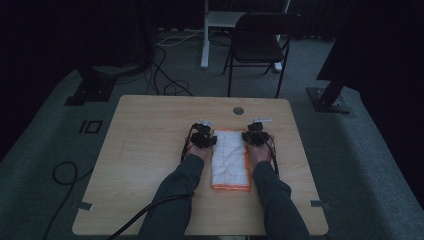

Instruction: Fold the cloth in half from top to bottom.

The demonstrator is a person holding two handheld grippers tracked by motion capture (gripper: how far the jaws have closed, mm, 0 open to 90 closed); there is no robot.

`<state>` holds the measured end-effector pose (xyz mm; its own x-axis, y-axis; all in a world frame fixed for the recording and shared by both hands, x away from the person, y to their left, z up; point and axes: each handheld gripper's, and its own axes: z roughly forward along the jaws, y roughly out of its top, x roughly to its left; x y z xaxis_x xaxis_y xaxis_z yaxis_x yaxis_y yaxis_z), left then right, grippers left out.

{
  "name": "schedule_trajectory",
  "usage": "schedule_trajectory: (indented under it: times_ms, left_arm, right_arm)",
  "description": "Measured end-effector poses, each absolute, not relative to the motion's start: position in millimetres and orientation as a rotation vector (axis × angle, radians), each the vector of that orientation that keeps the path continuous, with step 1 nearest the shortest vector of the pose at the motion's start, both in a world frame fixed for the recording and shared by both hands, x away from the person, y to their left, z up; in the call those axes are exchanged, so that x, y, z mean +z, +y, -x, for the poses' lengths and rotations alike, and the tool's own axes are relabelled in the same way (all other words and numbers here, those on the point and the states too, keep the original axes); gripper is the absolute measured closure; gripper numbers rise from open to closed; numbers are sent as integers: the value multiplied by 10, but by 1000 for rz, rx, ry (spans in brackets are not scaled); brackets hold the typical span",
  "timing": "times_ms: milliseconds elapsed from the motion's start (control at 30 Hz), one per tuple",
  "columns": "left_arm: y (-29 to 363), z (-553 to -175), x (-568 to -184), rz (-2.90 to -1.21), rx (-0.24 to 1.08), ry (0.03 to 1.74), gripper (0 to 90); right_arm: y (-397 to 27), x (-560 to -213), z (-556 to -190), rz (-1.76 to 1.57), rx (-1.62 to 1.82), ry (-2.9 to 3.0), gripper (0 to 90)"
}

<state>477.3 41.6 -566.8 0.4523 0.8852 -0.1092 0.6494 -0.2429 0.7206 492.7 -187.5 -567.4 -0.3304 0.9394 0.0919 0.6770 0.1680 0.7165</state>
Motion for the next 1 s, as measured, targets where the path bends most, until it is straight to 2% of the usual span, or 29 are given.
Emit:
schedule_trajectory:
  times_ms: [133, 367, 400, 567, 1000]
  left_arm:
    - [404, -4797, -5664, -1987, 410, 1286, 661]
    - [386, -4826, -5649, -1990, 355, 1294, 668]
    - [383, -4826, -5649, -1992, 351, 1293, 719]
    - [338, -4784, -5658, -2008, 379, 1269, 858]
    - [296, -4756, -5474, -1983, 371, 1219, 878]
  right_arm:
    - [-1872, -5666, -4939, -1544, 955, 2087, 718]
    - [-1860, -5655, -4953, -1555, 957, 2104, 780]
    - [-1860, -5657, -4953, -1563, 968, 2108, 805]
    - [-1828, -5655, -4940, -1552, 954, 2107, 857]
    - [-1879, -5518, -4863, -1485, 1017, 2091, 863]
